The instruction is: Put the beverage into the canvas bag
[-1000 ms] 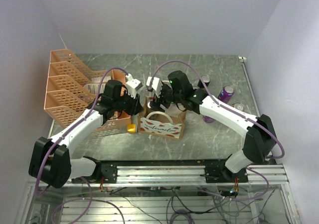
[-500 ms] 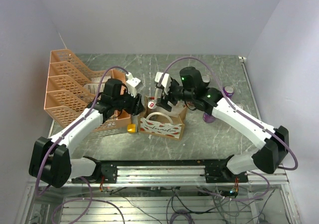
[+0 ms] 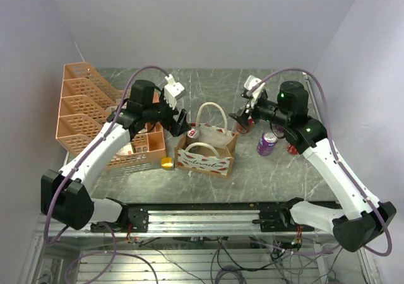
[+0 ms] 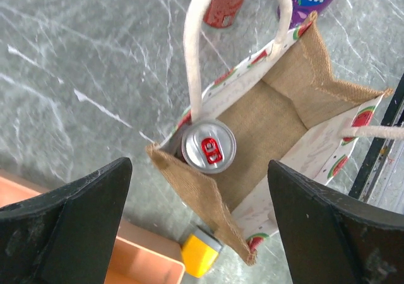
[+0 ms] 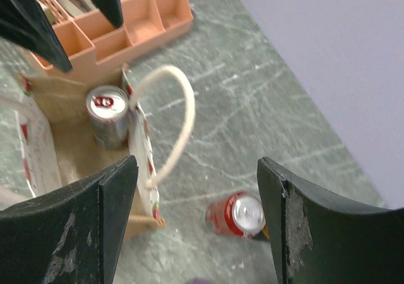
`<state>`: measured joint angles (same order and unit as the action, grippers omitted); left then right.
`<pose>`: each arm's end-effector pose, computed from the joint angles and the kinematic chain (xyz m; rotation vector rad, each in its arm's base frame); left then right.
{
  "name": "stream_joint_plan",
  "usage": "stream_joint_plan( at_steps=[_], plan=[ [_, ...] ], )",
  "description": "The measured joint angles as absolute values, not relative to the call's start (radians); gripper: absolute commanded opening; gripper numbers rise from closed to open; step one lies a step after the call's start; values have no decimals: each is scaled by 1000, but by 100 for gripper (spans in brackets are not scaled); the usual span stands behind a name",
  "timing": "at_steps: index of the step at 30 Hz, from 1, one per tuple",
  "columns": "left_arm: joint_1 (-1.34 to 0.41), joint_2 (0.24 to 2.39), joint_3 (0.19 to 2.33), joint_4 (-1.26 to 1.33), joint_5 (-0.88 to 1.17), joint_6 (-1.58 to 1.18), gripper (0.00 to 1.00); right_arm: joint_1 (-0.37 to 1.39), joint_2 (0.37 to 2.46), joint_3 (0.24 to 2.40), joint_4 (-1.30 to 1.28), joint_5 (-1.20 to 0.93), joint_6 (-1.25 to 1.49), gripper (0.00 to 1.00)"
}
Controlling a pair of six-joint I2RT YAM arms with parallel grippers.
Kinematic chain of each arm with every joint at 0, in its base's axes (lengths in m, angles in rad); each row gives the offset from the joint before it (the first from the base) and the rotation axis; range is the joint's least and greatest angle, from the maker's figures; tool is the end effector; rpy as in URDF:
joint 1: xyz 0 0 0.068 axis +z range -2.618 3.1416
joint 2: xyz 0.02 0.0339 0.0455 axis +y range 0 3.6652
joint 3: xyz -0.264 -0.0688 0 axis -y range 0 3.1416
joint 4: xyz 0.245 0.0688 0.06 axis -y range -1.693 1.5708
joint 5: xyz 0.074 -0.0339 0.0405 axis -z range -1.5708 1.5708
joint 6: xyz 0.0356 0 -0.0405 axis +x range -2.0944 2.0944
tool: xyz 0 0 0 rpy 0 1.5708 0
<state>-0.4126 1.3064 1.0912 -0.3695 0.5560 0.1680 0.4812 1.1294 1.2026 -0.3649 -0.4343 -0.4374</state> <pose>0.2582 -0.1335 0.3171 0.9187 1.9392 -0.7398 0.2138 0.1285 0.3994 -1.0818 1.5091 0.4340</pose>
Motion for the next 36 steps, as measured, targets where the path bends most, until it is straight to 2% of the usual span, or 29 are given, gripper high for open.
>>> stream_joint_plan(
  at_steps=[4, 14, 18, 22, 26, 29, 33, 36],
  plan=[
    [-413, 1398, 1206, -399, 606, 228, 95, 386, 1095, 1147, -380, -470, -432, 76],
    [-411, 1717, 1446, -484, 771, 289, 67, 206, 1087, 1052, -416, -627, -435, 77],
    [-411, 1794, 1502, -519, 843, 292, 61, 184, 1063, 1024, -412, -662, -438, 77],
    [-411, 1811, 1504, -527, 896, 278, 62, 163, 1058, 1014, -413, -689, -438, 77],
    [-411, 1809, 1497, -484, 933, 223, 58, 157, 1058, 997, -408, -707, -438, 77],
    [-411, 1808, 1476, -434, 937, 164, 50, 156, 1067, 981, -411, -713, -442, 77],
    [-411, 1794, 1401, -315, 923, 44, 31, 156, 1080, 974, -413, -714, -452, 77],
    [-411, 1781, 1351, -244, 900, -39, 25, 156, 1080, 974, -413, -710, -458, 77]
  ],
)
